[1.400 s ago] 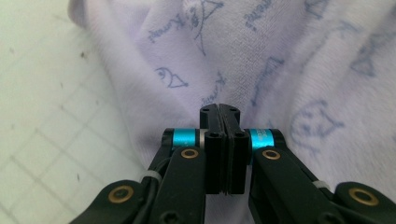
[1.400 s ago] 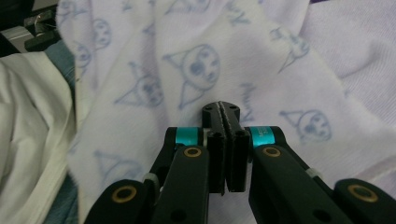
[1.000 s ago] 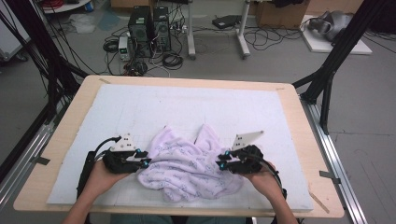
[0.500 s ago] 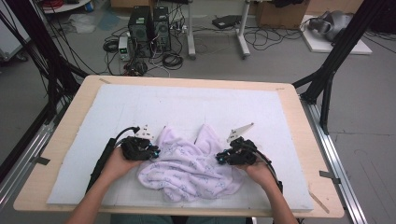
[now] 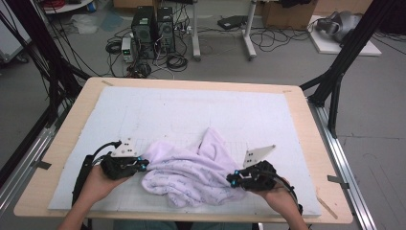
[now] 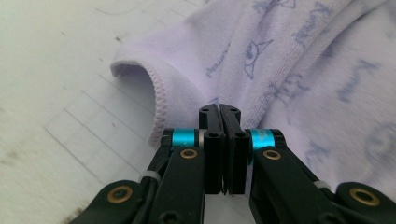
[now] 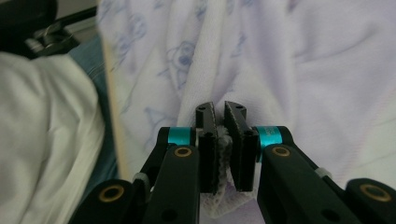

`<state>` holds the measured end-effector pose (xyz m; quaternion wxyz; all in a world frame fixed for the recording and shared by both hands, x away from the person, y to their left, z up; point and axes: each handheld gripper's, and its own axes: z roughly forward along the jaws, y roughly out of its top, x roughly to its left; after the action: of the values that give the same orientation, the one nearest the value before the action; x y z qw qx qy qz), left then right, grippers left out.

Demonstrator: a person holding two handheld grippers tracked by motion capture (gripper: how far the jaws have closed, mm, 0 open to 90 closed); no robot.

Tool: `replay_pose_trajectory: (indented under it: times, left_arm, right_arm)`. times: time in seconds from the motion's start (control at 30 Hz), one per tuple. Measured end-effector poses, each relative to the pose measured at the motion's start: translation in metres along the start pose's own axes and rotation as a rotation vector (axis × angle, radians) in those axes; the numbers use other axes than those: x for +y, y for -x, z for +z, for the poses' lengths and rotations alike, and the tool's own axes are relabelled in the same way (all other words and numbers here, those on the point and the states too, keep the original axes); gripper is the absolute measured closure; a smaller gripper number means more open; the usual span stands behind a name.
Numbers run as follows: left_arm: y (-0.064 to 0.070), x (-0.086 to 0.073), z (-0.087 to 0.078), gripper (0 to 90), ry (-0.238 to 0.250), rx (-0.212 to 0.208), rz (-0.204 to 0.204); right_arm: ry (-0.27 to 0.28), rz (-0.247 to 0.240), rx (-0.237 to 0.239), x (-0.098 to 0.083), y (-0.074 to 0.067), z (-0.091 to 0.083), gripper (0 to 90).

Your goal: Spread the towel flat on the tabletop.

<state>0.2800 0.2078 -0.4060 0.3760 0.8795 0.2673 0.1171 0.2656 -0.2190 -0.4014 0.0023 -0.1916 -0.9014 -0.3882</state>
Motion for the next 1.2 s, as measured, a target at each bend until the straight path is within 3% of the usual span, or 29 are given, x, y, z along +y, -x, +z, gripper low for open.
replay_pose_trajectory:
  times: [0.07,0.13,0.2,0.23,0.3,0.33,0.37,0.43,0.47,0.57,0.63,0.67,0.7,0.73,0.8,0.83,0.9,0.93,0.97,1.0,1.07,1.13,1.17,1.2]
  left_arm:
    - [-0.002,-0.001,-0.001,74.2,0.016,0.005,-0.019]
    - [-0.008,0.004,-0.003,61.9,0.036,0.0,-0.048]
    - [-0.013,0.014,-0.003,55.2,0.065,0.003,-0.053]
    - [-0.015,0.02,-0.003,53.6,0.082,0.009,-0.055]
    - [-0.021,0.03,0.002,53.5,0.106,0.032,-0.056]
    - [-0.023,0.034,0.005,53.7,0.113,0.045,-0.062]
    - [-0.027,0.037,0.01,53.7,0.114,0.052,-0.06]
    - [-0.032,0.042,0.023,54.6,0.104,0.07,-0.067]
    - [-0.035,0.043,0.031,54.3,0.09,0.062,-0.076]
    - [-0.044,0.039,0.055,45.4,-0.019,0.112,-0.09]
    - [-0.05,0.034,0.068,45.5,-0.096,0.117,-0.115]
    - [-0.052,0.031,0.072,47.2,-0.109,0.102,-0.118]
    - [-0.053,0.029,0.071,65.5,-0.083,0.081,-0.123]
    - [-0.053,0.029,0.07,65.5,-0.078,0.051,-0.114]
    - [-0.05,0.03,0.07,81.6,-0.083,0.029,-0.091]
    - [-0.048,0.031,0.071,86.2,-0.084,0.034,-0.079]
    - [-0.049,0.032,0.069,87.2,-0.08,0.043,-0.083]
    - [-0.05,0.032,0.067,87.4,-0.071,0.05,-0.085]
    - [-0.051,0.032,0.063,87.4,-0.056,0.067,-0.089]
    - [-0.052,0.033,0.058,87.5,-0.027,0.078,-0.098]
    - [-0.054,0.037,0.045,87.5,0.034,0.108,-0.116]
    - [-0.053,0.04,0.029,87.4,0.109,0.139,-0.126]
    - [-0.05,0.041,0.013,87.4,0.16,0.154,-0.126]
    - [-0.05,0.041,0.013,87.4,0.16,0.154,-0.126]
  right_arm:
    - [0.003,-0.022,0.008,-0.002,-0.006,0.001,81.3]
    - [0.052,-0.023,0.001,0.004,-0.003,-0.005,76.3]
    - [0.096,-0.017,-0.02,0.017,0.007,-0.011,71.7]
    - [0.127,-0.028,-0.059,0.03,0.02,-0.013,67.9]
    - [0.137,-0.023,-0.069,0.035,0.028,-0.011,66.6]
    - [0.128,0.005,-0.098,0.042,0.045,0.0,64.1]
    - [0.128,0.005,-0.098,0.042,0.045,0.0,64.1]
    - [0.09,0.016,-0.123,0.045,0.059,0.016,62.0]
    - [0.037,0.033,-0.155,0.045,0.071,0.032,58.3]
    - [-0.072,0.042,-0.185,0.04,0.085,0.054,57.1]
    - [-0.093,0.053,-0.18,0.037,0.088,0.059,59.3]
    - [-0.086,0.058,-0.181,0.035,0.09,0.061,63.6]
    - [-0.082,0.053,-0.185,0.036,0.09,0.061,76.6]
    - [-0.082,0.053,-0.185,0.036,0.09,0.061,76.6]
    - [-0.084,0.022,-0.17,0.037,0.09,0.062,85.7]
    - [-0.088,0.017,-0.17,0.038,0.091,0.062,86.8]
    - [-0.081,0.019,-0.178,0.039,0.09,0.059,87.4]
    - [-0.04,0.013,-0.203,0.04,0.089,0.049,87.4]
    - [-0.04,0.013,-0.203,0.04,0.089,0.049,87.4]
    - [0.006,0.015,-0.228,0.044,0.087,0.033,87.4]
    - [0.037,0.001,-0.266,0.049,0.083,0.015,87.3]
    - [0.073,-0.017,-0.287,0.054,0.077,-0.003,87.3]
    - [0.084,-0.03,-0.299,0.056,0.073,-0.012,87.3]
    - [0.092,-0.038,-0.311,0.056,0.068,-0.019,87.3]
